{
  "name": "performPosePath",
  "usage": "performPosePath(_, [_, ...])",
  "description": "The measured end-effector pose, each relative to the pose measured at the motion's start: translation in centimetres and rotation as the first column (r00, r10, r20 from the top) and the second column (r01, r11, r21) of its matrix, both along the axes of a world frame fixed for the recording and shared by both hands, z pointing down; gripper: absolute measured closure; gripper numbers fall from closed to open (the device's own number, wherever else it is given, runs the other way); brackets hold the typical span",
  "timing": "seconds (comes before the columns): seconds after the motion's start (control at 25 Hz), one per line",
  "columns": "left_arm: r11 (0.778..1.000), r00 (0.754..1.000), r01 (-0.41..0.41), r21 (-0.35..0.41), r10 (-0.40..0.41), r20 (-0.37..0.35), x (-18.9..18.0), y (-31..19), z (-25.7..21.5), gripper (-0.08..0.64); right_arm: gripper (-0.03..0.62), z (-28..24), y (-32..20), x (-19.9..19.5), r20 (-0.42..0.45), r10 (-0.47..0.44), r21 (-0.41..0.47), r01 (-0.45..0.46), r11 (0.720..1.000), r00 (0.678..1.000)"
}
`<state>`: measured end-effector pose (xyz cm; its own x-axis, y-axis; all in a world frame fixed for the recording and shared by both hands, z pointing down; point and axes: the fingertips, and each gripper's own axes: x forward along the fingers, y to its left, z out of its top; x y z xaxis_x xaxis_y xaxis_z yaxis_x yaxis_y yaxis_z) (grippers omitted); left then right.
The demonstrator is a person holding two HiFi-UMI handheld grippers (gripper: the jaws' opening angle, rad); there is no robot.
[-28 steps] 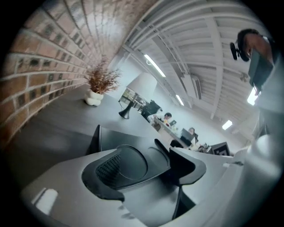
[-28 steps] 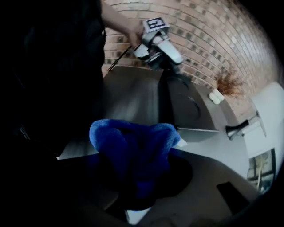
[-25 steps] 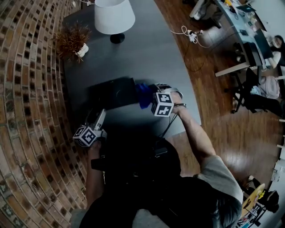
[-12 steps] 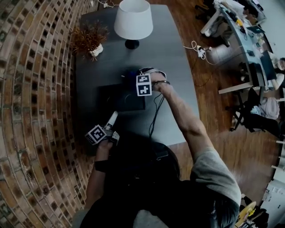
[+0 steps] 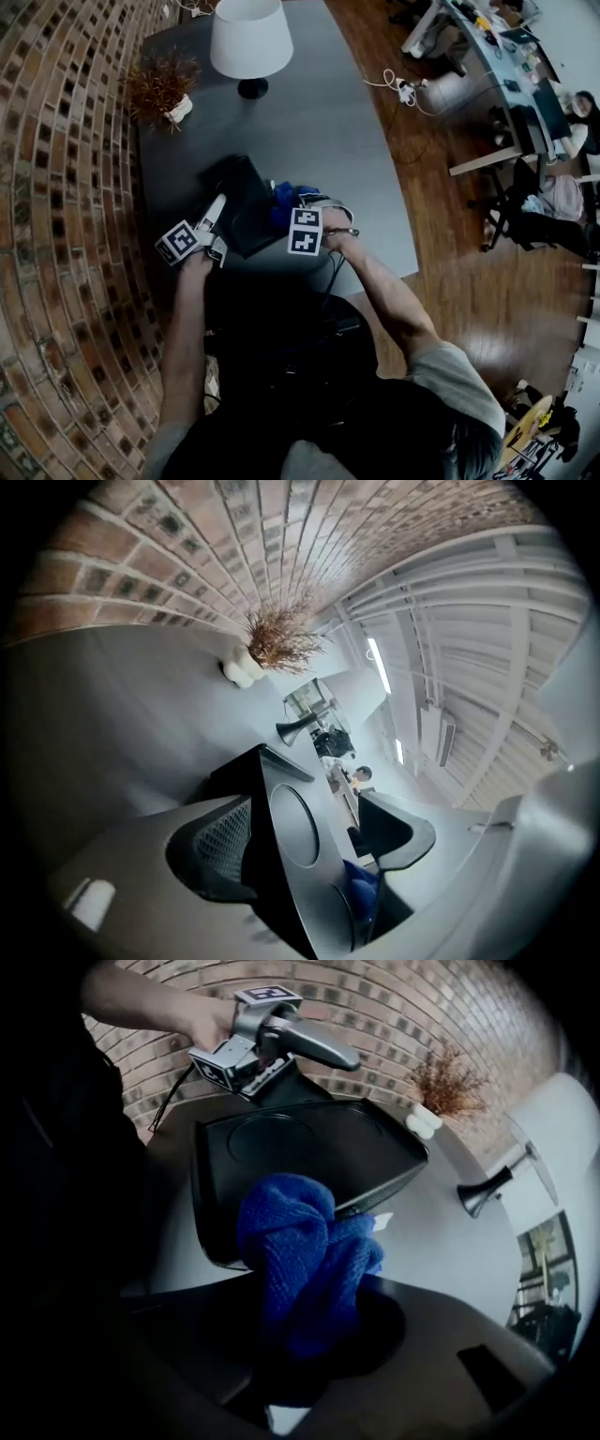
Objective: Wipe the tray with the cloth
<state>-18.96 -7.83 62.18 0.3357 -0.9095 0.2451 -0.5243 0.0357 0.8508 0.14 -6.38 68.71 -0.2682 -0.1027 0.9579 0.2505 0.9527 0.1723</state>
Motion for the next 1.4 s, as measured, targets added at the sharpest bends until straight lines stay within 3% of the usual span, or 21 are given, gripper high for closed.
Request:
performPosePath(0.08, [0.999,0.999,-0.035,0.007,0.035,0.005,0.7,-1.6,0.1,0.215,0.476,0.2,2.3,0.1,0.026,0.064,-0.017,-0.064,0.998,0.998])
performPosePath(0.2, [0.998,0.997,-0.066,0.014,0.066,0.026,1.2,-2.5,-0.3,0.216,0.474,0.6,4.0,0.0,0.058,0.085,-0.052,-0.082,0.995,0.995])
performPosePath(0.32, [0.993,0.988,-0.118,-0.004,0.118,0.098,1.7,0.0,-1.3,0.216,0.472,0.3,1.9,1.0,0.076,0.107,-0.072,-0.101,0.992,0.991])
performPosePath(0.4, [0.988,0.980,-0.154,-0.015,0.155,0.125,2.9,3.1,-2.0,0.230,0.472,-0.8,-2.5,1.8,0.078,0.143,0.016,-0.144,0.989,0.987])
performPosePath(0.52, [0.977,0.969,-0.206,-0.051,0.211,0.125,5.8,7.4,-1.7,0.230,0.472,-2.7,-10.1,0.4,0.090,0.119,0.237,-0.137,0.962,0.989])
performPosePath(0.64, [0.979,0.973,-0.190,-0.069,0.197,0.122,6.8,9.1,-0.6,0.229,0.472,-2.4,-13.5,-3.4,0.090,0.021,0.317,-0.049,0.947,0.996])
performPosePath(0.76, [0.983,0.977,-0.165,-0.084,0.174,0.124,6.7,9.2,-0.3,0.229,0.472,-1.2,-11.6,-5.9,0.057,-0.087,0.291,0.067,0.954,0.995])
performPosePath(0.84, [0.980,0.972,-0.175,-0.093,0.187,0.142,6.6,9.2,-0.2,0.229,0.472,-1.5,-9.5,-5.7,0.018,-0.149,0.302,0.137,0.943,0.989])
performPosePath(0.96, [0.981,0.971,-0.173,-0.085,0.184,0.153,6.3,8.9,-0.4,0.229,0.472,-1.7,-4.9,-3.9,-0.058,-0.354,0.298,0.355,0.886,0.933])
performPosePath(1.0, [0.982,0.971,-0.171,-0.084,0.182,0.153,6.3,8.9,-0.4,0.229,0.472,-1.6,-3.9,-3.3,-0.043,-0.387,0.268,0.384,0.884,0.921])
performPosePath(1.04, [0.982,0.972,-0.171,-0.084,0.182,0.151,6.2,9.0,-0.4,0.229,0.472,-1.7,-3.8,-2.9,0.003,-0.366,0.222,0.356,0.908,0.931])
performPosePath(1.12, [0.981,0.972,-0.174,-0.084,0.184,0.146,6.3,9.1,-0.4,0.229,0.472,-2.1,-6.9,-2.3,0.101,-0.190,0.156,0.173,0.973,0.977])
performPosePath(1.16, [0.981,0.972,-0.175,-0.085,0.186,0.145,6.3,9.1,-0.5,0.229,0.472,-2.3,-9.5,-2.1,0.124,-0.090,0.171,0.068,0.983,0.988])
performPosePath(1.24, [0.981,0.972,-0.172,-0.089,0.183,0.145,6.4,9.1,-0.4,0.229,0.471,-2.2,-14.3,-2.5,0.143,0.045,0.234,-0.078,0.969,0.989])
performPosePath(1.32, [0.983,0.975,-0.163,-0.090,0.174,0.140,6.5,9.1,-0.4,0.229,0.471,-1.4,-15.8,-4.3,0.160,0.078,0.232,-0.115,0.966,0.984])
performPosePath(1.4, [0.984,0.977,-0.153,-0.094,0.165,0.135,6.7,9.1,-0.5,0.229,0.471,0.2,-14.5,-6.2,0.137,0.016,0.211,-0.045,0.976,0.990])
